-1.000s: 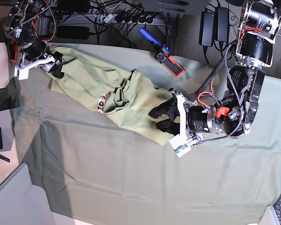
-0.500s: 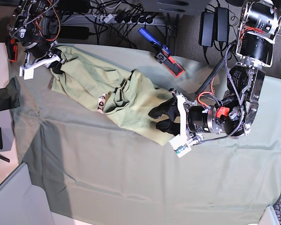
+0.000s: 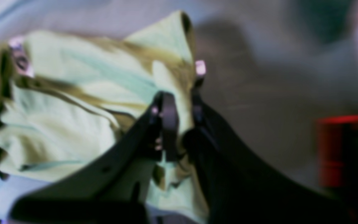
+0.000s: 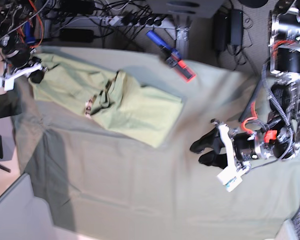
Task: Fold the T-shirt properly
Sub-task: 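Release left gripper and fold the collar end over with right gripper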
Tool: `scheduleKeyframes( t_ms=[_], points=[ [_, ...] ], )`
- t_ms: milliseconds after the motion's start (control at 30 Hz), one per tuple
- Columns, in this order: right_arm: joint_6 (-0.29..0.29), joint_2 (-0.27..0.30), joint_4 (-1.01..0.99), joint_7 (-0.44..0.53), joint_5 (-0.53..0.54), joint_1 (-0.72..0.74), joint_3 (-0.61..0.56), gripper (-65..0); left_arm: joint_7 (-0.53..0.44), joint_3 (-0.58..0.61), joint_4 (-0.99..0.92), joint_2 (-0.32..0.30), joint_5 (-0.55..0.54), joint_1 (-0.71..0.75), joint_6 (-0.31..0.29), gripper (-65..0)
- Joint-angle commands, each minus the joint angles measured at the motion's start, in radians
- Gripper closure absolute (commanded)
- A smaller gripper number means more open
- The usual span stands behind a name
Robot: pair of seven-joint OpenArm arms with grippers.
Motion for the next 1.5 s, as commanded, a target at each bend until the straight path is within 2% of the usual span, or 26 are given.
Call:
scheduleKeyframes(
  t_ms=[0, 133, 267, 500, 633, 833, 967, 1100, 1233, 1400, 1467],
  points=[
    [0.048, 0.036, 0.012, 0.020, 0.014, 0.005, 0.022, 0.0, -0.023, -0.003, 0.017, -0.015, -0.023, -0.021, -0.008, -32.8],
    [0.048, 0.058, 0.021, -0.009, 0.079, 0.005, 0.036, 0.0, -0.026, -0.003, 0.017, -0.053, -0.027, -0.018, -0.008, -32.8],
    [0.048, 0.026, 0.107, -0.029, 0.103, 0.005, 0.036, 0.0, -0.026, -0.003, 0.017, -0.073, -0.024, -0.009, -0.008, -32.8],
    [0.048, -0.116, 0.362, -0.082, 0.119, 0.005, 0.034, 0.0, -0.024, -0.003, 0.017, -0.110, -0.021, 0.009, -0.008, -32.8],
    [0.048, -0.224, 0.464, -0.080, 0.119, 0.005, 0.014, 0.0, -0.027, -0.003, 0.017, -0.166, -0.045, 0.009, -0.008, -32.8],
    [0.049, -0.370, 0.610, -0.043, 0.091, 0.005, -0.134, 0.0, -0.027, -0.003, 0.017, -0.259, -0.090, 0.009, -0.008, -32.8],
    [0.048, -0.436, 0.642, 0.028, 0.026, 0.008, -0.272, 0.0, -0.027, -0.003, 0.017, -0.295, -0.098, 0.009, -0.008, -32.8],
    [0.049, -0.493, 0.631, 0.029, -0.061, 0.045, -0.386, 0.0, -0.027, -0.003, 0.017, -0.316, -0.112, 0.009, -0.008, -32.8],
    [0.049, -0.531, 0.588, 0.032, -0.152, 0.087, -0.467, 0.0, -0.027, -0.003, 0.017, -0.318, -0.120, 0.009, -0.008, -32.8],
    [0.049, -0.535, 0.492, 0.033, -0.184, 0.126, -0.523, 0.0, -0.027, -0.003, 0.017, -0.319, -0.133, 0.009, -0.008, -32.8],
    [0.050, -0.535, 0.467, 0.032, -0.200, 0.136, -0.530, -17.6, -0.027, -0.003, 0.017, -0.318, -0.134, 0.009, -0.008, -32.8]
  ],
)
